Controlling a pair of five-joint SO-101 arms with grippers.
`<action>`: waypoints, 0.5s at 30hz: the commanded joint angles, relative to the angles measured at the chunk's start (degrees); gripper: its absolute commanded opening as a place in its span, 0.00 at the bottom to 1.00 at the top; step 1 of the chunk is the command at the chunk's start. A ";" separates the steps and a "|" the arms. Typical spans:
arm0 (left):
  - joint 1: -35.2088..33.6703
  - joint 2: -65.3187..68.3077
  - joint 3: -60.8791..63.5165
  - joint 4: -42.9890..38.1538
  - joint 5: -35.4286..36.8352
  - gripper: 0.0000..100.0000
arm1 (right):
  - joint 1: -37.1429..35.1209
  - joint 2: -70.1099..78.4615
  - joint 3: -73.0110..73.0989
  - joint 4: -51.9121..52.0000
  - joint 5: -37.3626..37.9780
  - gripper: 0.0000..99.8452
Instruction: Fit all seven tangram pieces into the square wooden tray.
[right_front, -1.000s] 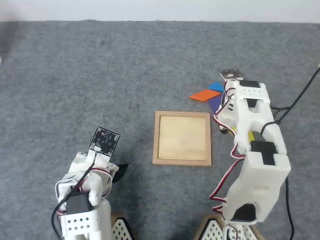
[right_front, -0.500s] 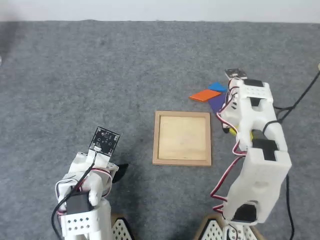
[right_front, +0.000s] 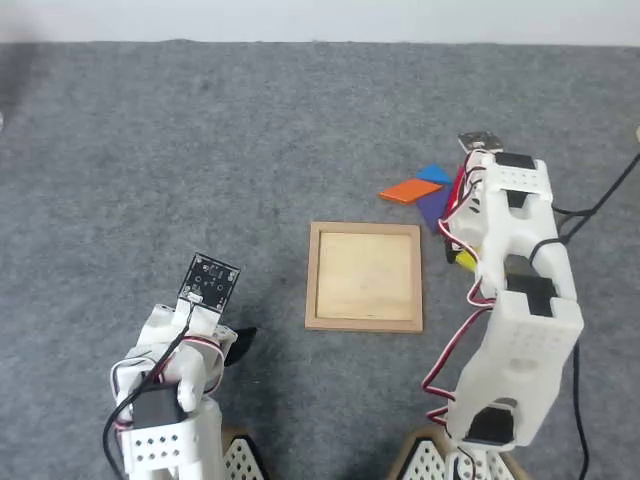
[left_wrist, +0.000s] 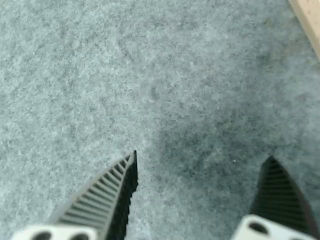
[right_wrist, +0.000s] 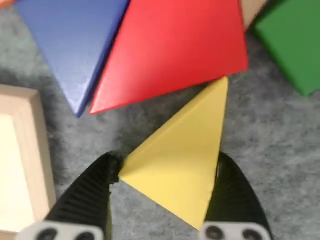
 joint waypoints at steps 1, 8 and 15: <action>0.26 -0.88 -1.27 0.26 -0.44 0.37 | -0.66 -4.79 -0.62 1.71 0.00 0.04; 0.26 -0.88 -1.27 0.26 -0.44 0.37 | -1.63 -11.03 -0.62 4.18 0.26 0.04; 0.18 -0.88 -1.27 0.26 -0.44 0.37 | -11.91 -18.33 -0.88 5.85 7.74 0.04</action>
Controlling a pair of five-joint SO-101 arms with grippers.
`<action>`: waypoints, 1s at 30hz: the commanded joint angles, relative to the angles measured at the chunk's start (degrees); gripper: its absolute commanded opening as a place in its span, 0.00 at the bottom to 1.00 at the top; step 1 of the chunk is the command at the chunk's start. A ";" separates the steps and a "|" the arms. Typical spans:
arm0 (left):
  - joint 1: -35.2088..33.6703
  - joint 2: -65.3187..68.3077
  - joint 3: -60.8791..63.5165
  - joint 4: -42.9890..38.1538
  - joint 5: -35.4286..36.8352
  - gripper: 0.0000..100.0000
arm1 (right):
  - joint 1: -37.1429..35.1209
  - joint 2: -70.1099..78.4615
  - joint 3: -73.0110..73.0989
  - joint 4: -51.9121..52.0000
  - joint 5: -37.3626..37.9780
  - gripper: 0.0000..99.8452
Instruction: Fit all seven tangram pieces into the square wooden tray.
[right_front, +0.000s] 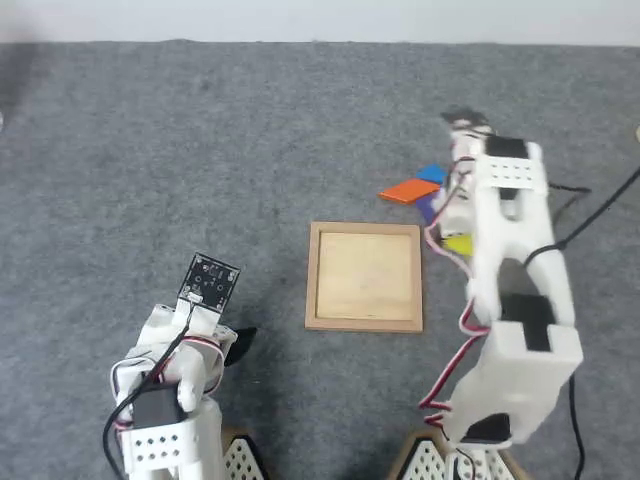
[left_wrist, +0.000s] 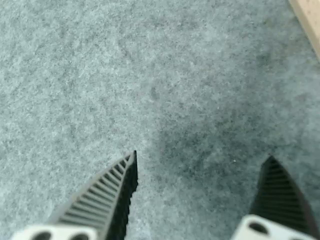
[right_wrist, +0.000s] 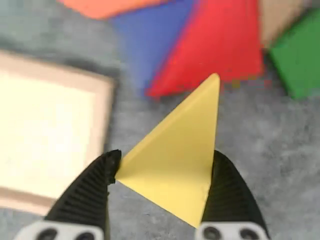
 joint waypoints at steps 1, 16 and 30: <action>0.18 -0.88 -1.27 0.26 -0.44 0.37 | -6.46 -6.64 -1.05 0.22 4.04 0.04; 0.09 -0.79 -1.27 0.26 -0.44 0.37 | -22.46 -6.46 -4.57 -0.04 16.09 0.04; 0.09 -0.79 -1.27 0.26 -0.44 0.37 | -24.92 5.32 -4.40 -5.14 29.98 0.04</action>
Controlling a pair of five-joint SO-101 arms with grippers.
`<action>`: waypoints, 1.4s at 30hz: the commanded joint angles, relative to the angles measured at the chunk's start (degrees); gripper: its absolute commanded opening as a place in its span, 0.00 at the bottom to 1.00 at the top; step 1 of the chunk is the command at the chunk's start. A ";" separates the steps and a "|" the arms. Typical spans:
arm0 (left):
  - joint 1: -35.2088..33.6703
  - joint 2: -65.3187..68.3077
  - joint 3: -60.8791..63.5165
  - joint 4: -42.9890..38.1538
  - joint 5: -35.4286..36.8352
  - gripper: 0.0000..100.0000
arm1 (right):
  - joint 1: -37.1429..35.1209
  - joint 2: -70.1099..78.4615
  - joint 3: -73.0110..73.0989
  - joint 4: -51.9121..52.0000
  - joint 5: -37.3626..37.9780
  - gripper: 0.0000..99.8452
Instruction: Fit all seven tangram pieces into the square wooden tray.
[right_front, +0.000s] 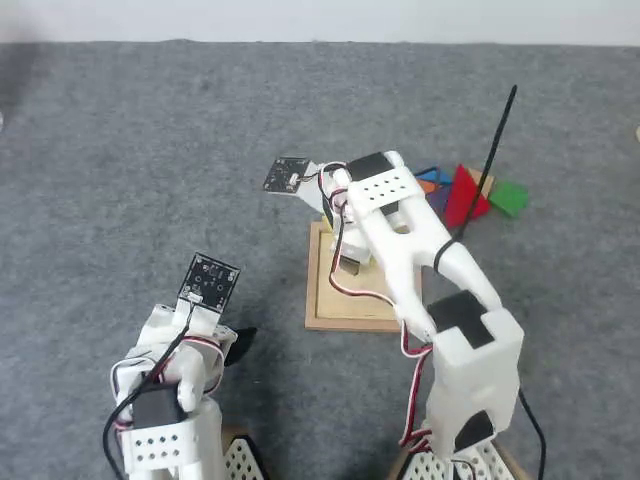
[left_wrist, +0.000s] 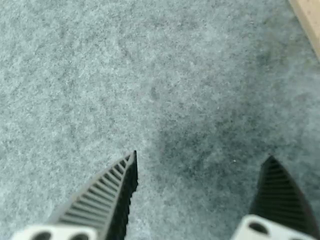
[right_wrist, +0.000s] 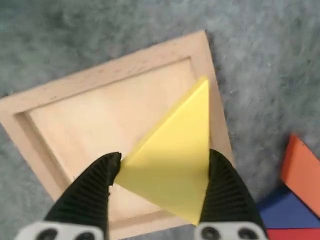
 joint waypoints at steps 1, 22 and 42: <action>0.09 -0.79 -1.27 0.26 -0.44 0.37 | -0.66 -0.75 -2.90 -0.92 1.32 0.04; 0.00 -0.79 -1.27 0.26 -0.44 0.37 | 14.02 -17.36 2.46 7.16 -1.05 0.05; 0.00 -0.70 -1.27 0.26 -0.44 0.37 | 27.91 -18.95 16.62 3.38 4.31 0.05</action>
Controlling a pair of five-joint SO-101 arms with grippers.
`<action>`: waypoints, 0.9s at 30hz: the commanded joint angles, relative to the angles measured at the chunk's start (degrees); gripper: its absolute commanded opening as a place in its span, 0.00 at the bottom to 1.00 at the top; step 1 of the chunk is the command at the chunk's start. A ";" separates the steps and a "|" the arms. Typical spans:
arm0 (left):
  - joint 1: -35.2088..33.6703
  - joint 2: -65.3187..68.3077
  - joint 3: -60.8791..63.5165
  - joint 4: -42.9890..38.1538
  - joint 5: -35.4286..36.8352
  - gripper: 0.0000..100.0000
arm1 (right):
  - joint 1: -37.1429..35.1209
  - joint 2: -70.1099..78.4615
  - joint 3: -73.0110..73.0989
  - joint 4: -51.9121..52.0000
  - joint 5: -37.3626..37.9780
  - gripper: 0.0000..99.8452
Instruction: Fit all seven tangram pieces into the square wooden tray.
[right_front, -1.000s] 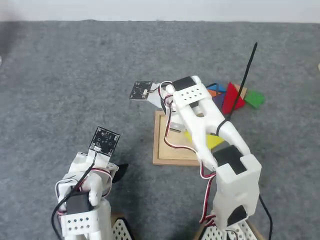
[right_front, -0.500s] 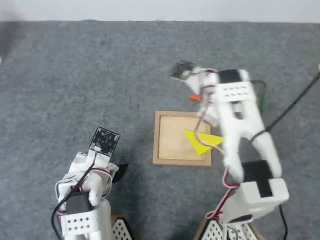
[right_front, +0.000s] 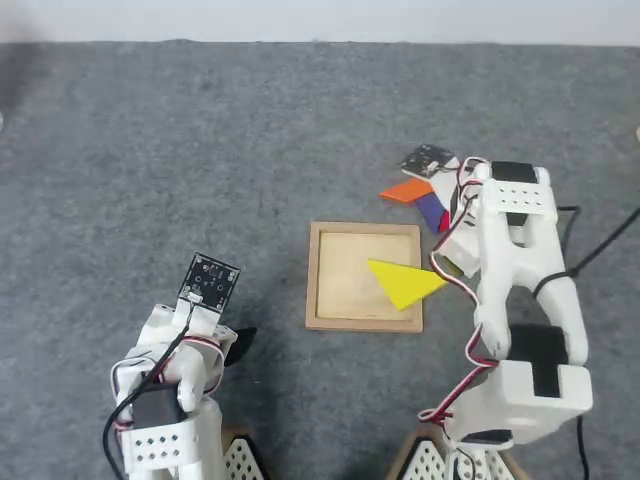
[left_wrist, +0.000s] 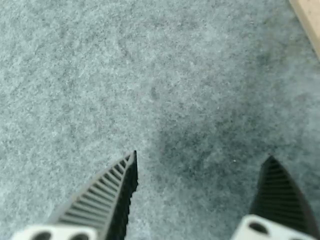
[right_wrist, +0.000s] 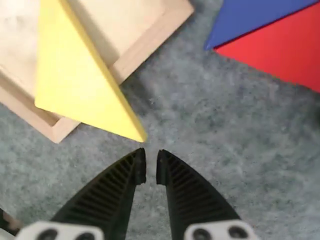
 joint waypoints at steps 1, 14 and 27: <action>0.00 -0.70 -1.27 0.26 -0.44 0.37 | 0.13 -3.03 -0.44 -0.22 1.14 0.05; 0.00 -0.70 -1.27 0.26 -0.44 0.37 | -0.31 -1.98 6.15 -6.99 6.77 0.05; 0.00 -0.70 -1.27 0.53 -0.53 0.37 | -5.76 9.27 -2.99 -9.54 -0.09 0.05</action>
